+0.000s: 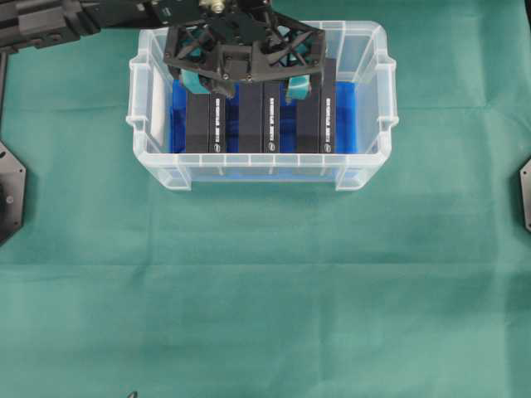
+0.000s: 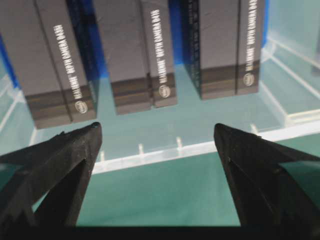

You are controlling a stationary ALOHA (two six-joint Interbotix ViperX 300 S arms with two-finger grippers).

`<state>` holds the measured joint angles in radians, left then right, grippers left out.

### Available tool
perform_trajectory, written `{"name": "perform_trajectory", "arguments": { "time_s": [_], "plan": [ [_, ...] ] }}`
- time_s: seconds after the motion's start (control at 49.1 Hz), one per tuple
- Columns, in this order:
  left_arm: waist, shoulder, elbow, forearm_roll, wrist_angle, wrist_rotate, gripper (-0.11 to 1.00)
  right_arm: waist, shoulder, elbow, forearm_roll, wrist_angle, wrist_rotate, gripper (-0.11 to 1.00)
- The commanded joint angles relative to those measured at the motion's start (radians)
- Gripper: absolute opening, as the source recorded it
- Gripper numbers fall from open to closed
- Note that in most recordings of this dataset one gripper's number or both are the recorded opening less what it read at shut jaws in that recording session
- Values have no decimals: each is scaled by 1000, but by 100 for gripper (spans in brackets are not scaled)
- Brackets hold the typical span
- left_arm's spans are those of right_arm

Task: Take the box out of the case with the left arm.
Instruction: 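Move the open left gripper over the middle black box and descend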

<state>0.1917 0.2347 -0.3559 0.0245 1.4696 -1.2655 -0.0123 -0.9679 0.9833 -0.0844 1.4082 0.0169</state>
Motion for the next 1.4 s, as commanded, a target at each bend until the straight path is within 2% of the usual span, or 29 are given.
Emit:
{"name": "perform_trajectory", "arguments": {
  "time_s": [0.0,1.384],
  "plan": [
    [-2,-15,-23,5,-5,2,95,-2,3,-23,0,0,2,-1],
    [12,-17,32,12,-21,9,95,-2,3,-25,0,0,2,-1]
  ]
}}
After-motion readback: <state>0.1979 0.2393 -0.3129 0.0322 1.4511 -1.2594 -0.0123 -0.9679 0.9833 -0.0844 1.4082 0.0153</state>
